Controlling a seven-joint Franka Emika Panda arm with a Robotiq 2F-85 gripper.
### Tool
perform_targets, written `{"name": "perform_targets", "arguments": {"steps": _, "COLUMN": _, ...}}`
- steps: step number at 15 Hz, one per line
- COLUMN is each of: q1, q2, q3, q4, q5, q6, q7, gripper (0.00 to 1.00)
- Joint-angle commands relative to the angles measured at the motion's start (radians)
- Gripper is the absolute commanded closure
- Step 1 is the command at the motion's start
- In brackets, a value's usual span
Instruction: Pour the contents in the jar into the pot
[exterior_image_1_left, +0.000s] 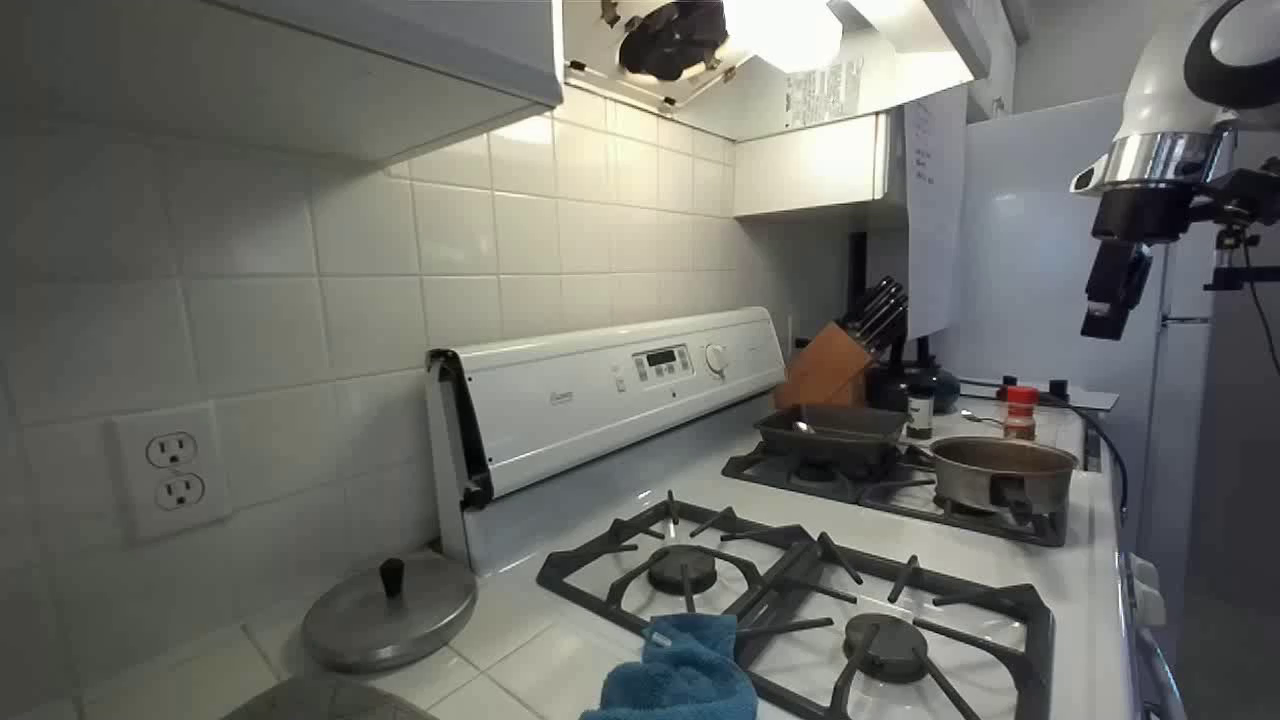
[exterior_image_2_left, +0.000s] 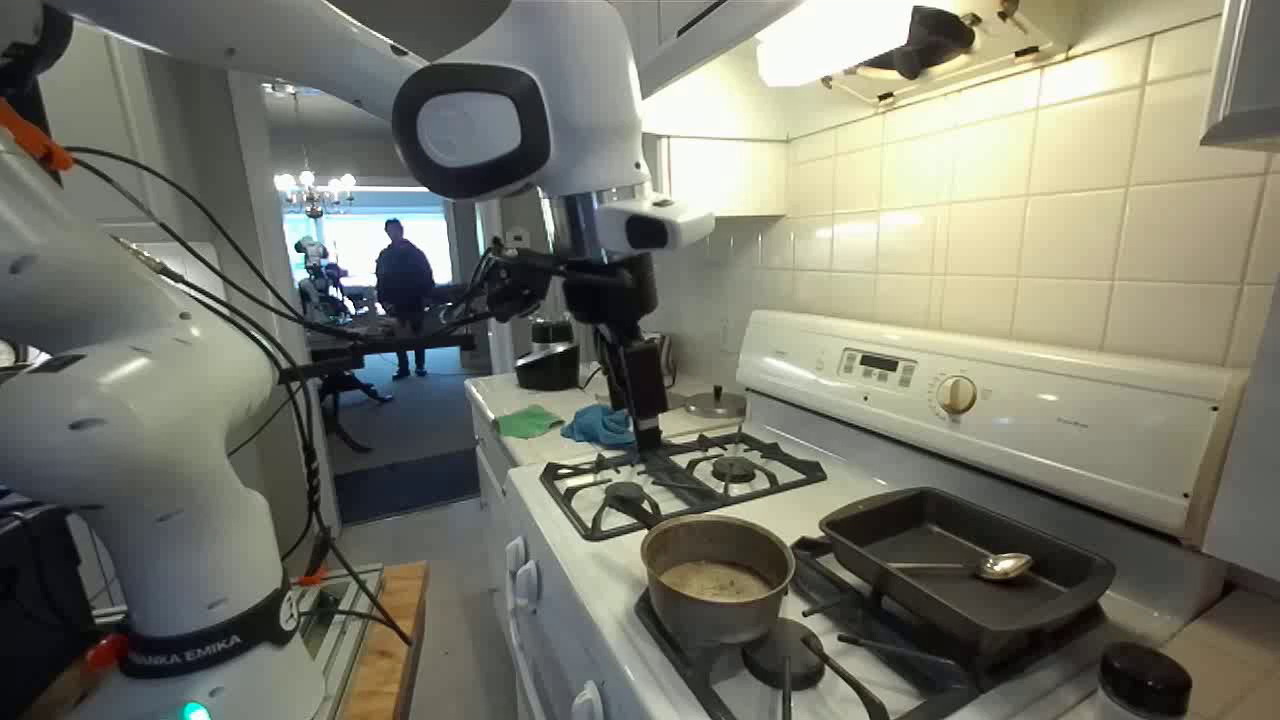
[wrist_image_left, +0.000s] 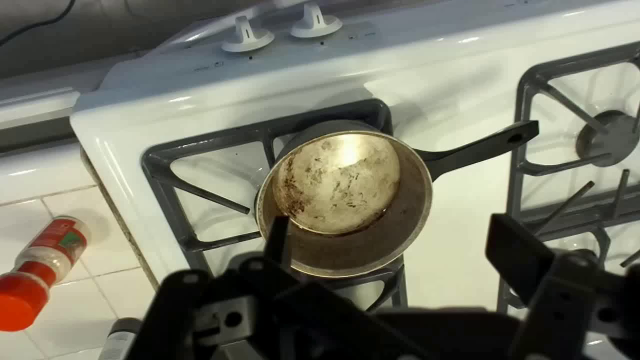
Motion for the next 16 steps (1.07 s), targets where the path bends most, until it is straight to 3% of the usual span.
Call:
{"name": "perform_targets", "arguments": {"steps": 1, "q1": -0.013, "q2": 0.001, "q3": 0.013, "q4": 0.002, "q5": 0.008, "q6": -0.003, "q7": -0.007, "gripper": 0.00}}
{"name": "perform_targets", "arguments": {"steps": 7, "q1": -0.013, "q2": 0.001, "q3": 0.013, "q4": 0.002, "q5": 0.008, "q6": -0.003, "q7": -0.007, "gripper": 0.00}}
{"name": "perform_targets", "arguments": {"steps": 10, "q1": -0.066, "q2": 0.057, "q3": 0.022, "q4": 0.030, "q5": -0.025, "q6": 0.038, "q7": 0.070, "gripper": 0.00}}
{"name": "perform_targets", "arguments": {"steps": 16, "q1": -0.165, "q2": 0.194, "q3": -0.003, "q4": 0.114, "q5": -0.066, "q6": 0.170, "q7": 0.088, "gripper": 0.00}}
